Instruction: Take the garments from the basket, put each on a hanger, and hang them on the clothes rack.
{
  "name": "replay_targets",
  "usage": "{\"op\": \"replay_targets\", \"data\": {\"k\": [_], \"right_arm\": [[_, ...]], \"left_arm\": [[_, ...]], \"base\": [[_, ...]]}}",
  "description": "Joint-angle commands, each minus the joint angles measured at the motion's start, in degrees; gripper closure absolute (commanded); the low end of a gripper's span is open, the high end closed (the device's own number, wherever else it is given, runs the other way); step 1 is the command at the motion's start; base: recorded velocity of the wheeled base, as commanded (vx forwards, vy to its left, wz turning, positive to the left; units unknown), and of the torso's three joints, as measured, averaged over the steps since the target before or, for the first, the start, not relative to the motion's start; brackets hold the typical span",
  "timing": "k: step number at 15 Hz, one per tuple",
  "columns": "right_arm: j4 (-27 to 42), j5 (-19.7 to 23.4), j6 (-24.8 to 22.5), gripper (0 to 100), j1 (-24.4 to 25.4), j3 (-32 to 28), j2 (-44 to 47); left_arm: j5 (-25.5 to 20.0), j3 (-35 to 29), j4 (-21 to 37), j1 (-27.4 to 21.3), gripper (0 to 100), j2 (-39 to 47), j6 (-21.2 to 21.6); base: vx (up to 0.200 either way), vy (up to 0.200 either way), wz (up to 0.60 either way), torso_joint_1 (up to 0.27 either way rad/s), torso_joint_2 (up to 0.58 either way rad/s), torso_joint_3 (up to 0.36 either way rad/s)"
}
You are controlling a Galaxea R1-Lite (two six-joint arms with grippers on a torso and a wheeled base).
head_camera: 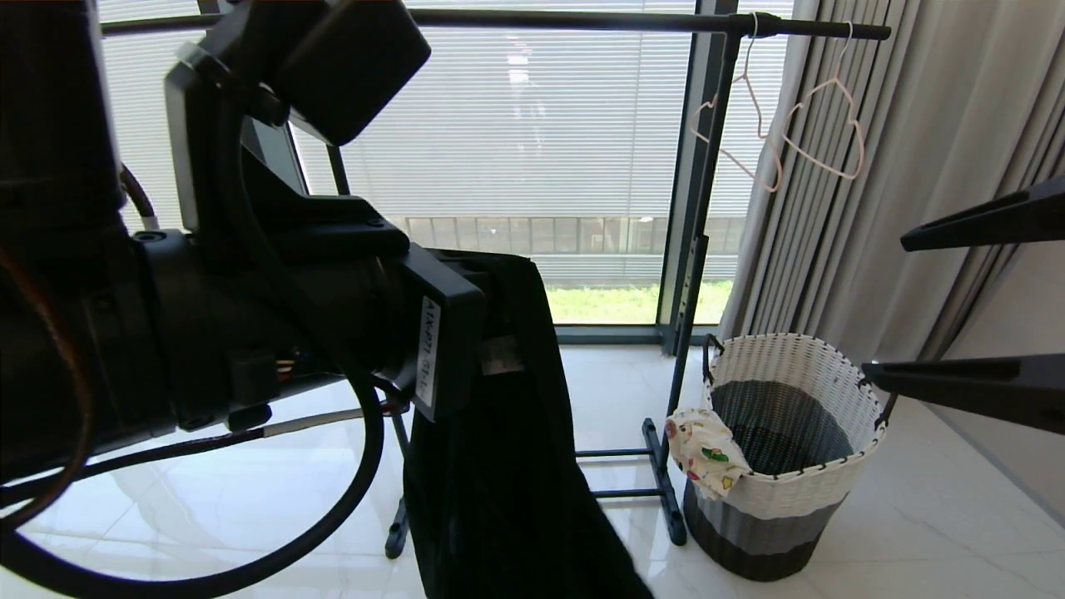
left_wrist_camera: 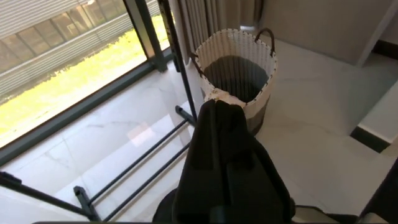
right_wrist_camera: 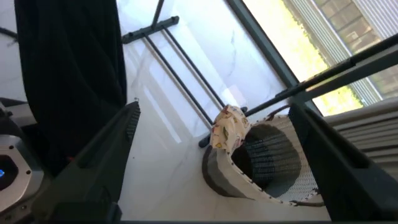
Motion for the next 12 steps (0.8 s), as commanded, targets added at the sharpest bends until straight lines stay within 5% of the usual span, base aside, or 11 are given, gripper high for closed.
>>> {"op": "replay_targets", "data": {"k": [1, 4, 6, 8, 12], "right_arm": [[0.1, -1.8, 2.1, 0, -5.0, 5.3, -5.6], [-0.5, -3.2, 2.3, 0, -28.1, 17.7, -15.4], [-4.0, -2.4, 1.9, 0, -40.9, 23.7, -18.9], [-7.8, -2.4, 0.6, 0, -45.3, 27.9, -20.9], [-12.5, -2.2, -0.1, 0, -46.0, 29.4, -19.0]], "left_arm": [[2.1, 2.1, 0.3, 1.8, 100, -0.6, 0.2], [3.2, 8.0, 7.2, 12.7, 100, -9.0, 0.6], [3.2, 13.0, 8.4, 25.0, 100, -14.0, 0.6], [3.3, 16.3, 8.4, 31.9, 100, -17.0, 0.7], [4.3, 20.5, 8.2, 39.0, 100, -19.1, 0.6]], "base": [[0.000, 0.000, 0.00, 0.000, 0.00, 0.000], [0.000, 0.000, 0.00, 0.000, 0.00, 0.000], [0.000, 0.000, 0.00, 0.000, 0.00, 0.000], [0.000, 0.000, 0.00, 0.000, 0.00, 0.000], [0.000, 0.000, 0.00, 0.000, 0.00, 0.000]]}}
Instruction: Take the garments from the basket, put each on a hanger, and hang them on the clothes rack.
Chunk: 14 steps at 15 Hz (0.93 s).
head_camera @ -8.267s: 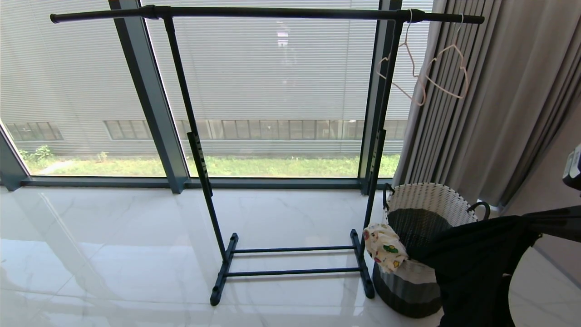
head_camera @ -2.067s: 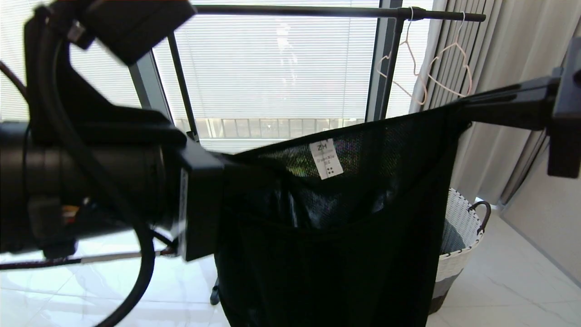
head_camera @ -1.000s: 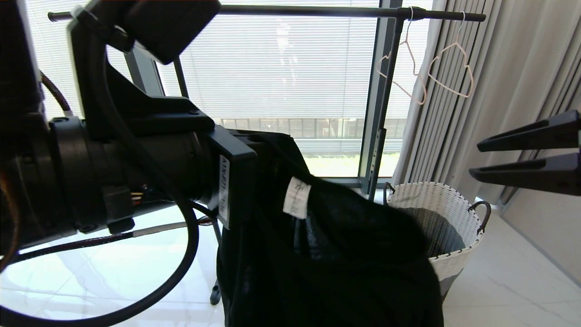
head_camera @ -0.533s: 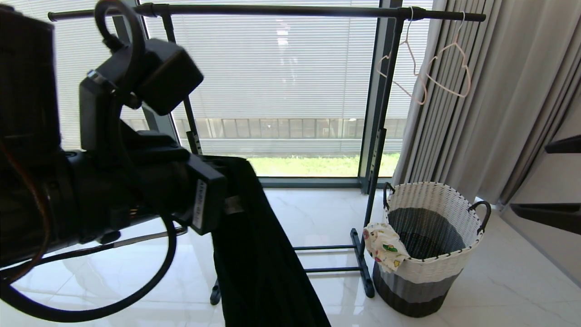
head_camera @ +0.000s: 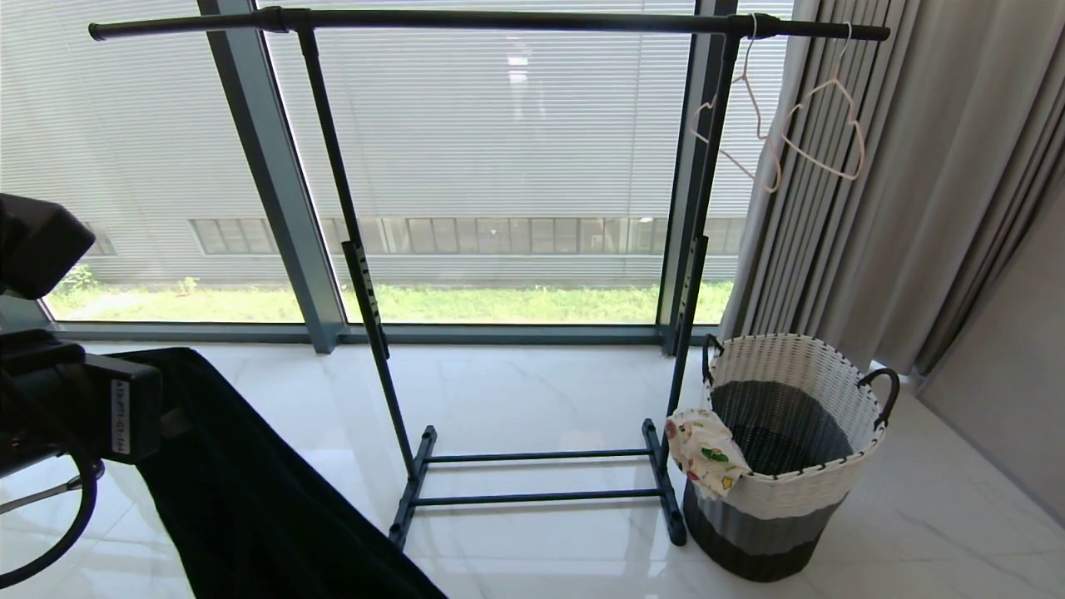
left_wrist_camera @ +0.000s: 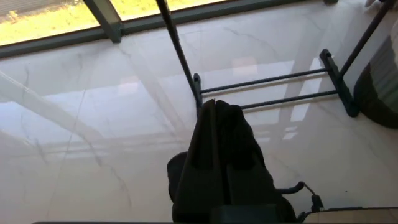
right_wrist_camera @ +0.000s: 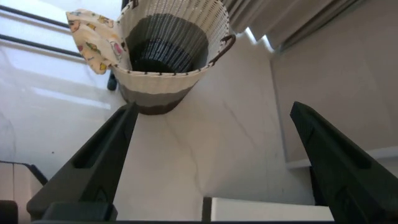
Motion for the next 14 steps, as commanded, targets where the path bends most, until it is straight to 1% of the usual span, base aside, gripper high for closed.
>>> {"op": "replay_targets", "data": {"k": [1, 4, 8, 10, 12, 13, 14], "right_arm": [[-2.5, 0.0, 0.0, 0, -0.5, 0.4, 1.2], [-6.1, 0.1, -0.1, 0, -0.5, 0.3, 3.4], [-6.7, 0.2, -0.1, 0, -0.5, 0.1, 3.7], [-7.2, 0.2, -0.1, 0, -0.5, 0.0, 3.8], [-8.3, 0.2, -0.1, 0, -0.5, 0.0, 3.9], [-8.4, 0.2, -0.1, 0, -0.5, -0.1, 4.0], [-8.4, 0.2, -0.1, 0, -0.5, -0.1, 4.0]], "left_arm": [[0.4, 1.5, -0.1, 2.3, 100, -2.2, 0.0], [1.0, 1.7, -0.3, 2.7, 100, -2.2, -0.1], [1.7, 1.8, -0.6, 2.7, 100, -2.2, -0.1], [1.7, 2.5, -3.3, 2.7, 100, -2.2, 0.0], [2.1, 5.1, -7.7, 2.7, 100, -2.1, 0.1], [3.1, 6.5, -9.6, 2.7, 100, -2.0, 0.3], [3.9, 7.3, -10.3, 2.7, 100, -2.1, 0.8]], "base": [[0.000, 0.000, 0.00, 0.046, -0.19, -0.139], [0.000, 0.000, 0.00, 0.123, -0.37, -0.240], [0.000, 0.000, 0.00, 0.170, -0.45, -0.283], [0.000, 0.000, 0.00, 0.190, -0.47, -0.288], [0.000, 0.000, 0.00, 0.198, -0.48, -0.276], [0.000, 0.000, 0.00, 0.203, -0.48, -0.276], [0.000, 0.000, 0.00, 0.217, -0.50, -0.290]]}}
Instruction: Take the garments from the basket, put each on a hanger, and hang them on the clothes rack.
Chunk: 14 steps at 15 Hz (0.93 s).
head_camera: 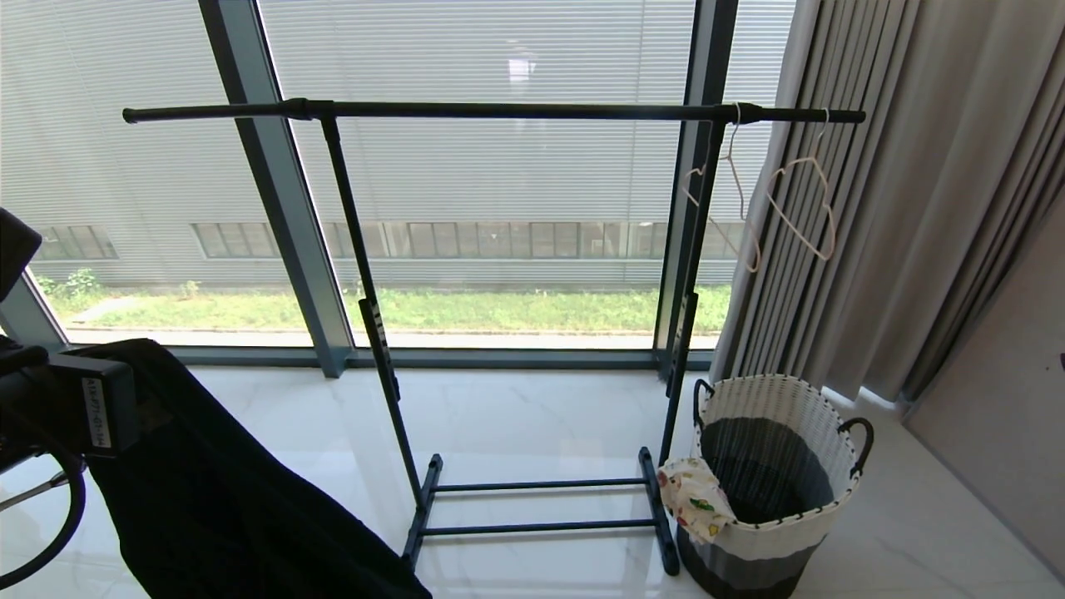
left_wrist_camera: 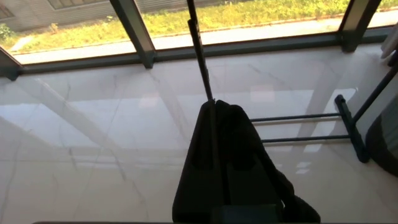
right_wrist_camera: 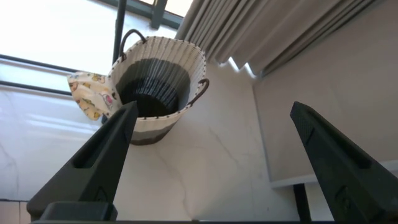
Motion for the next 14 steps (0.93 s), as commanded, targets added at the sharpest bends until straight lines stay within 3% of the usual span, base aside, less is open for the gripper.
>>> {"op": "replay_targets", "data": {"k": [1, 8, 11, 14], "right_arm": [[0.1, 0.0, -0.1, 0, 0.1, -0.1, 0.3], [0.0, -0.2, 0.0, 0, 0.1, -0.1, 0.4], [0.0, 0.3, -0.2, 0, 0.1, -0.1, 0.2], [0.0, 0.8, -0.2, 0, 0.1, 0.1, 0.3]], "left_arm": [[0.6, 1.5, -0.6, 0.0, 100, 0.1, 0.7], [0.7, 1.5, -0.6, 0.0, 100, 0.0, 0.8], [0.6, 1.5, -0.6, 0.0, 100, -0.8, 1.5], [0.6, 1.7, -0.6, 0.0, 100, -0.8, 1.7]], "base": [[0.000, 0.000, 0.00, 0.222, -0.50, -0.271], [0.000, 0.000, 0.00, 0.230, -0.51, -0.283], [0.000, 0.000, 0.00, 0.102, -0.22, -0.119], [0.200, -0.200, 0.00, 0.014, -0.05, -0.022]]}}
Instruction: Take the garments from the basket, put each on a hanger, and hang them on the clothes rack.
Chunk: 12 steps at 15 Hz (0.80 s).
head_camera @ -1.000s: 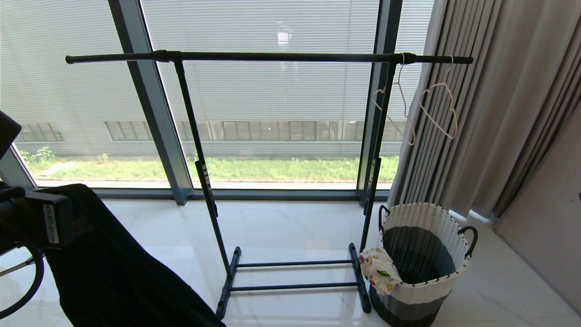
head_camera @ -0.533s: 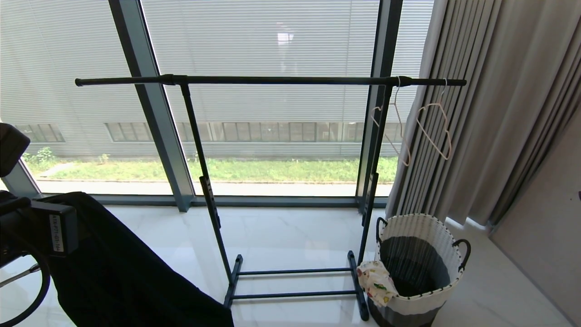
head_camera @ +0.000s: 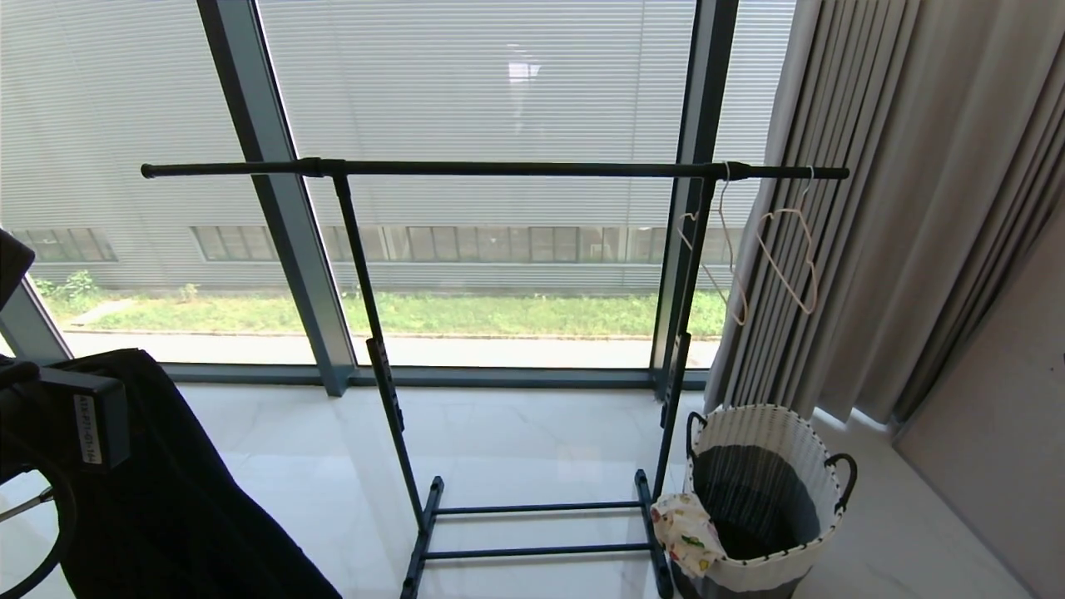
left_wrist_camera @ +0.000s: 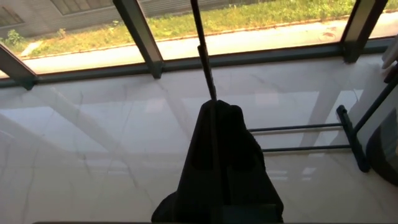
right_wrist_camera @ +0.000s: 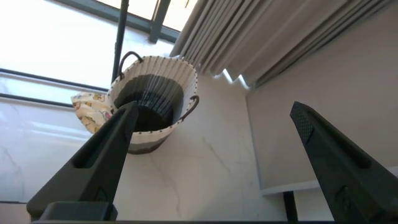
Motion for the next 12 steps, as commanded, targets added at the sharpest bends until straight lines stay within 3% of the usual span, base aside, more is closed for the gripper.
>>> {"op": "replay_targets", "data": {"k": [1, 4, 6, 8, 12], "right_arm": [[0.0, 0.5, 0.0, 0, 0.1, 0.1, 0.4], [0.0, 2.5, -0.1, 0, 0.0, 0.1, 0.9], [-0.2, 5.0, -0.1, 0, 0.1, -0.3, 2.0], [-4.9, 7.4, -0.1, 0, 0.1, -0.3, 4.2], [-14.2, 7.5, 0.2, 0, 0.1, -0.5, 10.0]], "left_arm": [[0.0, 0.0, 0.0, 0.0, 100, 0.1, 0.0], [0.0, 0.0, 0.0, 0.0, 100, 0.1, 0.0], [0.0, 0.0, 0.0, 0.0, 100, 0.2, 0.0], [0.0, -0.1, 0.0, 0.0, 100, 0.3, 0.0], [0.0, -0.1, 0.0, 0.0, 100, 0.4, 0.0]], "base": [[0.200, -0.200, 0.00, 0.002, -0.02, 0.002], [0.200, -0.200, 0.00, 0.012, 0.01, -0.005], [0.200, 0.000, 0.00, 0.000, 0.00, -0.002], [0.200, 0.000, 0.00, 0.000, 0.00, 0.000], [0.200, 0.000, 0.00, -0.001, 0.00, 0.001]]}}
